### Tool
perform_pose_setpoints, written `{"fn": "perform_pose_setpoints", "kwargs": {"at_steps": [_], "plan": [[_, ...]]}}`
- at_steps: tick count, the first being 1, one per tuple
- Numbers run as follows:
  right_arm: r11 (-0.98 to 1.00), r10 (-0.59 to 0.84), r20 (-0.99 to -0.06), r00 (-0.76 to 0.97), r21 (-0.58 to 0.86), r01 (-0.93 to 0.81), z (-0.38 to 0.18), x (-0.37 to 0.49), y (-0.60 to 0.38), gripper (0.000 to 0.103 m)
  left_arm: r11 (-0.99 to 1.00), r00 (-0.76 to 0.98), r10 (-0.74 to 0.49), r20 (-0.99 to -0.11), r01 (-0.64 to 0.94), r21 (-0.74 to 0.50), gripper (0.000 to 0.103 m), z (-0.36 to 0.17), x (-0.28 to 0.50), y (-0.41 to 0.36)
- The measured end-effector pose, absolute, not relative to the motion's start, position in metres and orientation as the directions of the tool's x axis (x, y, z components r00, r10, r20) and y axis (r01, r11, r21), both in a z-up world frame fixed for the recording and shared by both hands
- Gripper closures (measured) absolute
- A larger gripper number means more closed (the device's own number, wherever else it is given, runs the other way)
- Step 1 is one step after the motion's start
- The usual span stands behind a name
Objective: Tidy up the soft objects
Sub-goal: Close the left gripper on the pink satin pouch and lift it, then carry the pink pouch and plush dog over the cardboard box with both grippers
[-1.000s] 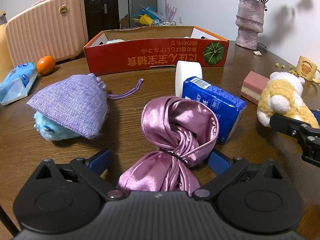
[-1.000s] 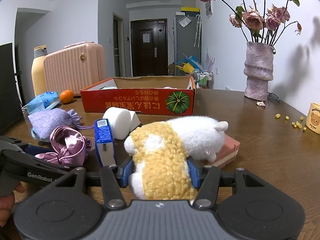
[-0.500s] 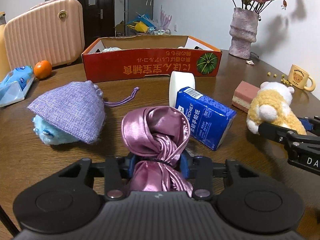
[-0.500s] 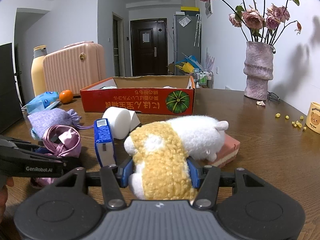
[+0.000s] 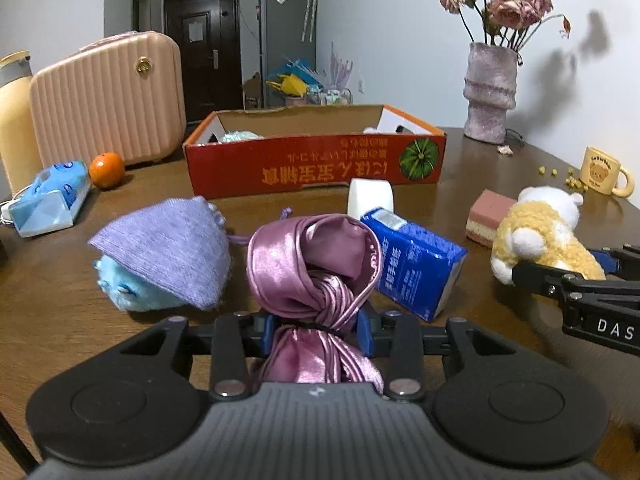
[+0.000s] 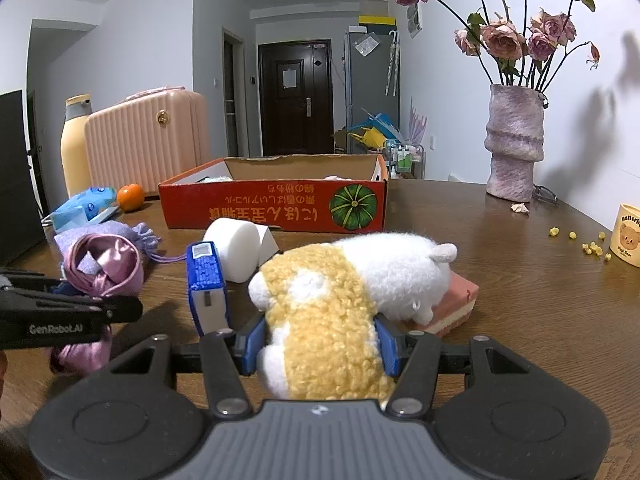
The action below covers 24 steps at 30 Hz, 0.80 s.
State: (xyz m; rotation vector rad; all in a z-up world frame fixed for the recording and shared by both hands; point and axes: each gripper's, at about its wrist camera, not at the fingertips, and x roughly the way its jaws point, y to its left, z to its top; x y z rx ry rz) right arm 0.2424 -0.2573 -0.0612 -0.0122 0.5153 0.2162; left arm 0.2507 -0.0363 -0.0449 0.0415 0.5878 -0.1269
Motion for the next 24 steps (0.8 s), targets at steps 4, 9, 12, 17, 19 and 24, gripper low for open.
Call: {"fn": "perform_pose_setpoints", "kwargs": {"at_steps": [4,9,12,17,19,24], "plan": [[0.976,0.209,-0.475,0.855,0.049,-0.211,-0.059,0.24,-0.258,0.049,0.992,0.839,-0.109,-0.533,0.123,-0.009,0.065,-0.038,0.248,-0.033],[0.975,0.216,-0.455,0.864,0.054,-0.216,-0.053,0.239,-0.256,0.049,0.993,0.852,-0.115,-0.511,0.118,-0.027,0.065,-0.028,0.246,-0.033],[0.974,0.222,-0.446,0.867,0.053,-0.222,-0.049,0.24,-0.254,0.049,0.993,0.861,-0.115,-0.495,0.114,-0.031,0.065,-0.023,0.246,-0.034],[0.972,0.23,-0.424,0.876,0.049,-0.231,-0.039,0.243,-0.25,0.049,0.994,0.877,-0.107,-0.469,0.1,-0.041,0.065,-0.012,0.251,-0.034],[0.971,0.234,-0.415,0.879,0.05,-0.234,-0.036,0.246,-0.25,0.049,0.995,0.884,-0.102,-0.456,0.091,-0.045,0.065,-0.006,0.254,-0.033],[0.97,0.238,-0.395,0.887,0.057,-0.235,-0.029,0.253,-0.249,0.049,0.996,0.903,-0.089,-0.42,0.075,-0.05,0.065,0.007,0.262,-0.033]]}}
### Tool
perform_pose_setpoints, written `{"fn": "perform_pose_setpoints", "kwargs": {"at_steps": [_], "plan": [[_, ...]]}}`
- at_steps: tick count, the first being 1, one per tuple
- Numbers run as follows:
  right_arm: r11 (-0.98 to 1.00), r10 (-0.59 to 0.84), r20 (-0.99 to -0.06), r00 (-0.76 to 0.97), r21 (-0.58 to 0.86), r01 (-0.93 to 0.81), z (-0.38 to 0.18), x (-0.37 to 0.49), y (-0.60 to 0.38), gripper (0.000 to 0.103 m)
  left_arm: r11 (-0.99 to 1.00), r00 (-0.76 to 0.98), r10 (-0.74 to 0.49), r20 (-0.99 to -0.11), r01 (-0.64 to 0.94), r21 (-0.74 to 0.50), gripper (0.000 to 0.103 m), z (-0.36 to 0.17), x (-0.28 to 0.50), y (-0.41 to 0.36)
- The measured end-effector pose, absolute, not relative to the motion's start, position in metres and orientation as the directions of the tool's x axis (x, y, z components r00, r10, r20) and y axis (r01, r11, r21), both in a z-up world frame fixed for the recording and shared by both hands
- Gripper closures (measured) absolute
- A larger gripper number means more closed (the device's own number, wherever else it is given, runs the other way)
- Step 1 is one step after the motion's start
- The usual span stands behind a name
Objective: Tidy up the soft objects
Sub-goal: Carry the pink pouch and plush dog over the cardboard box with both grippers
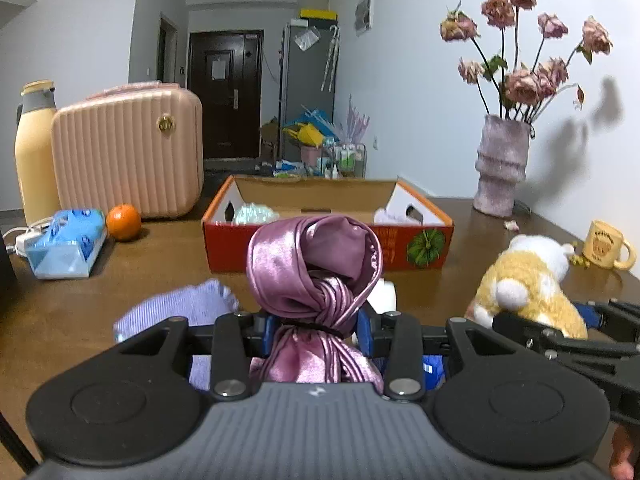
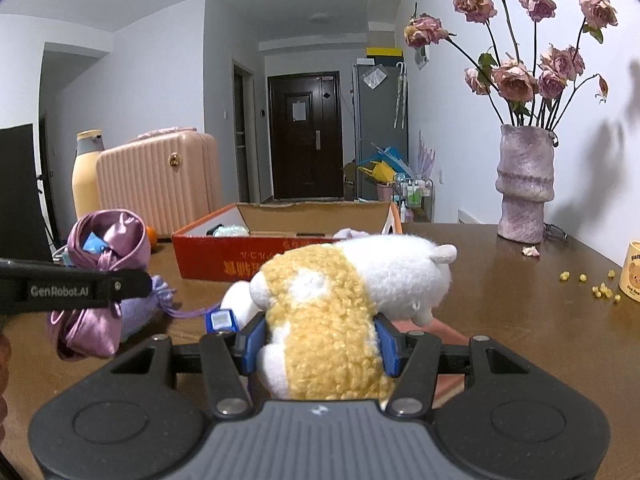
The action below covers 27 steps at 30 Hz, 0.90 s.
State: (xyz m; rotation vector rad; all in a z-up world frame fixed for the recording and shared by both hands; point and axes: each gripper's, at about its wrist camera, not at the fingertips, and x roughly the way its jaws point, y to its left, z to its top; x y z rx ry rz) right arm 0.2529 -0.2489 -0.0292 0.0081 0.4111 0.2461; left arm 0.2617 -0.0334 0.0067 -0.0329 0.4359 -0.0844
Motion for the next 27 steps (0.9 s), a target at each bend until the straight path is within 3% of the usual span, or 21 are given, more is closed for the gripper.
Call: {"fn": "perform_pose_setpoints", "kwargs": {"at_steps": [16,27], "plan": [[0.968,0.249,-0.329,0.911,0.049,-0.247,-0.003,0.288,-0.242,0.049,0.993,0.942,-0.071,-0.328,0.035,-0.117,0.065,0.049,0.303,-0.03],[0.966,0.256,-0.32,0.912,0.039,-0.257,0.009,0.332,-0.231,0.049,0.988,0.947,-0.039,-0.32,-0.011,-0.153,0.065,0.061,0.34,-0.031]]}}
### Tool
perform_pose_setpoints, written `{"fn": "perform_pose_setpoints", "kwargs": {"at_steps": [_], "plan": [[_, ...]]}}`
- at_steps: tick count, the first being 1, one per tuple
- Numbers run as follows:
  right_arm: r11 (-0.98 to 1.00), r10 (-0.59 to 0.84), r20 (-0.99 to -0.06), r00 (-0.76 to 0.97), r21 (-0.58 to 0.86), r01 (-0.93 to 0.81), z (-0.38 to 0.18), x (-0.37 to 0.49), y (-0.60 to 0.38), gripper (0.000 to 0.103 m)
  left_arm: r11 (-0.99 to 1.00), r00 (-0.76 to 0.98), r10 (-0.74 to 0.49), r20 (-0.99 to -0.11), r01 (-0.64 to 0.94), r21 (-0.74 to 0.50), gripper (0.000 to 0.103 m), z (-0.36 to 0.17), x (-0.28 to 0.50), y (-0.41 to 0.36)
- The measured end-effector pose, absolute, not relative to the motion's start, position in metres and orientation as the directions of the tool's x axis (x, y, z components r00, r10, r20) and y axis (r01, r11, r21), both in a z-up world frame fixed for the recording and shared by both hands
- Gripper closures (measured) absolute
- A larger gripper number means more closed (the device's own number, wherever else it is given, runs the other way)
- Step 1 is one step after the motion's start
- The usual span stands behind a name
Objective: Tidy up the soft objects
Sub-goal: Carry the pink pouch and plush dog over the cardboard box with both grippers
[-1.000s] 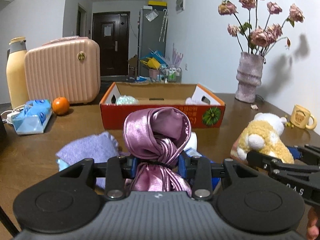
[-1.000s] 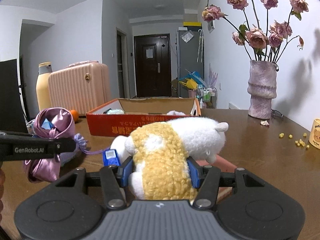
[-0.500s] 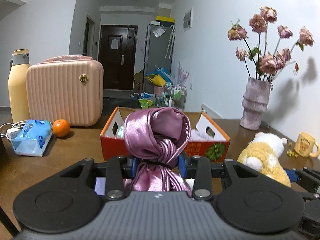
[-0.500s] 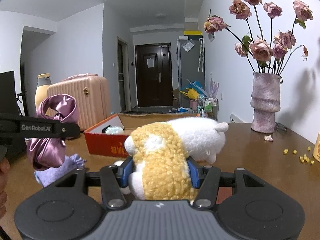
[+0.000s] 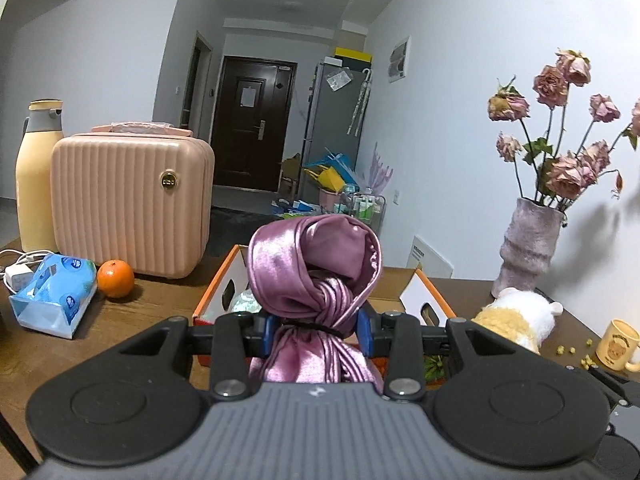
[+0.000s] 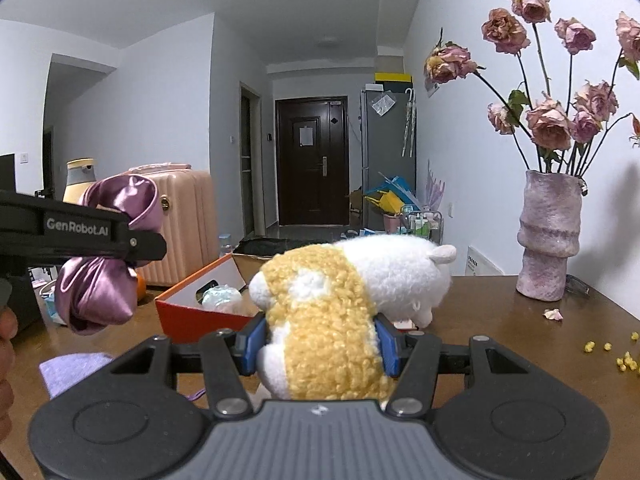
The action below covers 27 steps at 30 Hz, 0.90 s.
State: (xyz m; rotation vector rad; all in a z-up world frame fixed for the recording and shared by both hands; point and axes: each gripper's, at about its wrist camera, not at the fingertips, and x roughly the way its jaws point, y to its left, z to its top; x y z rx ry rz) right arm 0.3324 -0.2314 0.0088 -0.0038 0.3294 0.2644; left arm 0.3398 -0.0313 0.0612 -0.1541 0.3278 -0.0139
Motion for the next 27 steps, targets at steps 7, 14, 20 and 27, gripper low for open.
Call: {"fn": "perform_pose_setpoints", "kwargs": {"at_steps": [7,14,20,27], "plan": [[0.964,0.263,-0.324,0.909,0.05,-0.261,0.013,0.361,-0.226,0.049,0.986,0.951,-0.016,-0.308,-0.037,-0.165,0.065,0.069,0.362,-0.032],[0.962,0.269,-0.338,0.902,0.041,-0.271,0.016,0.389,-0.212,0.049,0.984,0.948,0.003,-0.317,-0.06,-0.169,0.065,0.071,0.387,-0.028],[0.965,0.254,-0.341,0.905,0.02,-0.263,0.019,0.407,-0.206,0.049,0.983,0.946,0.009,-0.325,-0.067,-0.17,0.065,0.07,0.406,-0.024],[0.969,0.24,-0.366,0.899,0.037,-0.243,0.019,0.434,-0.204,0.049,0.984,0.941,0.014,-0.339,-0.073,-0.163,0.065,0.064,0.432,-0.024]]}}
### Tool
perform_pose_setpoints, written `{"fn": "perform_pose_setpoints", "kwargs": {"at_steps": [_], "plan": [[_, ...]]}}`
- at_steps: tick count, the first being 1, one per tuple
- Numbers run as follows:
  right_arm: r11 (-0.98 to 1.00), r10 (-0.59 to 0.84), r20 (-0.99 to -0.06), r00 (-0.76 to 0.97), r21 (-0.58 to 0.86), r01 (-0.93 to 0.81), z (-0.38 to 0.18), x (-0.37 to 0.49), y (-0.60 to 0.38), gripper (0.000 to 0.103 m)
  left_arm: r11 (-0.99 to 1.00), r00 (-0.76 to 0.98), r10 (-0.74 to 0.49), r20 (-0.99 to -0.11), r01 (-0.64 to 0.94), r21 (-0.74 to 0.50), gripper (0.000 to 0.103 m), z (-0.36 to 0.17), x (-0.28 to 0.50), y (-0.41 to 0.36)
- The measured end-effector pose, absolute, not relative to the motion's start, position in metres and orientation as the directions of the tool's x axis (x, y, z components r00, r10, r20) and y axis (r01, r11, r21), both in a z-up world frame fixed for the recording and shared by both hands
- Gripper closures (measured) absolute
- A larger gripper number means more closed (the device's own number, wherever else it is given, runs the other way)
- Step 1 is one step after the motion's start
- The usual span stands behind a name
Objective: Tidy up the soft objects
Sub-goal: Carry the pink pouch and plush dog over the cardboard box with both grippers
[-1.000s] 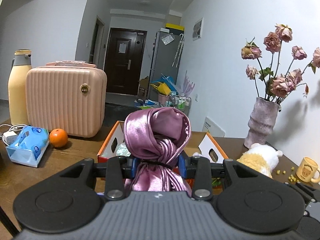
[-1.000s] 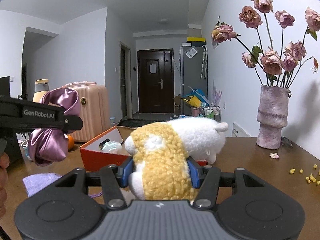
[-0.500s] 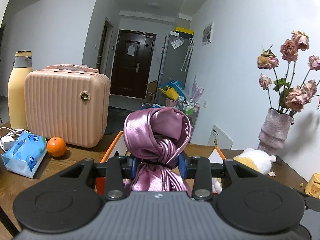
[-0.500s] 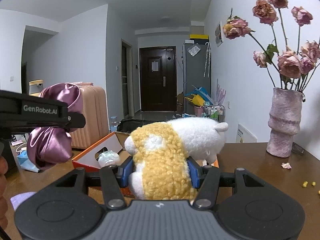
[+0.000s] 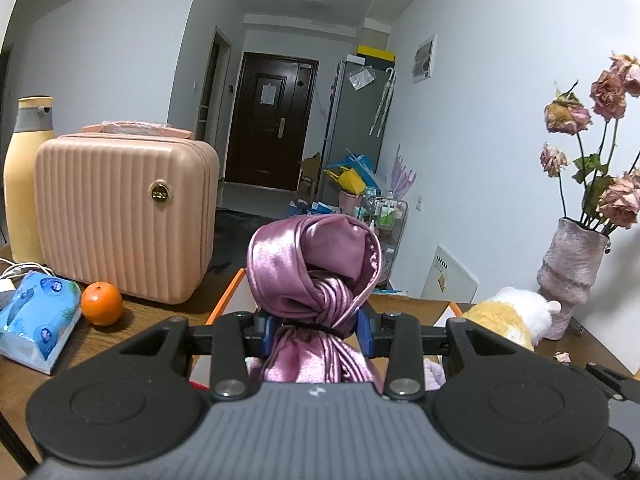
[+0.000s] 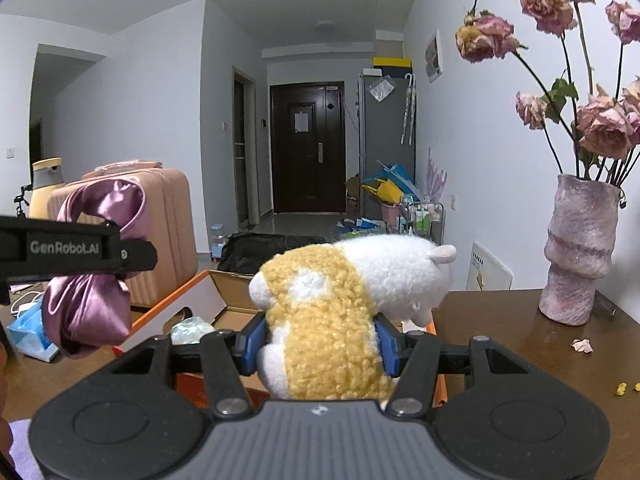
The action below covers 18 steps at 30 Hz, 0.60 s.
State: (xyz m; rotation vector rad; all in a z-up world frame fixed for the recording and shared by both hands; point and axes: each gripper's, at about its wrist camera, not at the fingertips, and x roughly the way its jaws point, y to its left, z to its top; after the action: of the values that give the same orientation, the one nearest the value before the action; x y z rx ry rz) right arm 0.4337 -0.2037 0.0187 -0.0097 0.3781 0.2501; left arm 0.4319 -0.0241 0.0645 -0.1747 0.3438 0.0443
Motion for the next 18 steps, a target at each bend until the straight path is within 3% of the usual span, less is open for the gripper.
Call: {"fn": "perform_pose_setpoints", "kwargs": {"at_steps": [18], "plan": [[0.972,0.216,-0.454,0.864,0.015,-0.235,0.004,0.493,-0.191,0.049,0.991,0.907,0.061,-0.417,-0.104,-0.08,0.065,0.039,0.499,-0.026]]}}
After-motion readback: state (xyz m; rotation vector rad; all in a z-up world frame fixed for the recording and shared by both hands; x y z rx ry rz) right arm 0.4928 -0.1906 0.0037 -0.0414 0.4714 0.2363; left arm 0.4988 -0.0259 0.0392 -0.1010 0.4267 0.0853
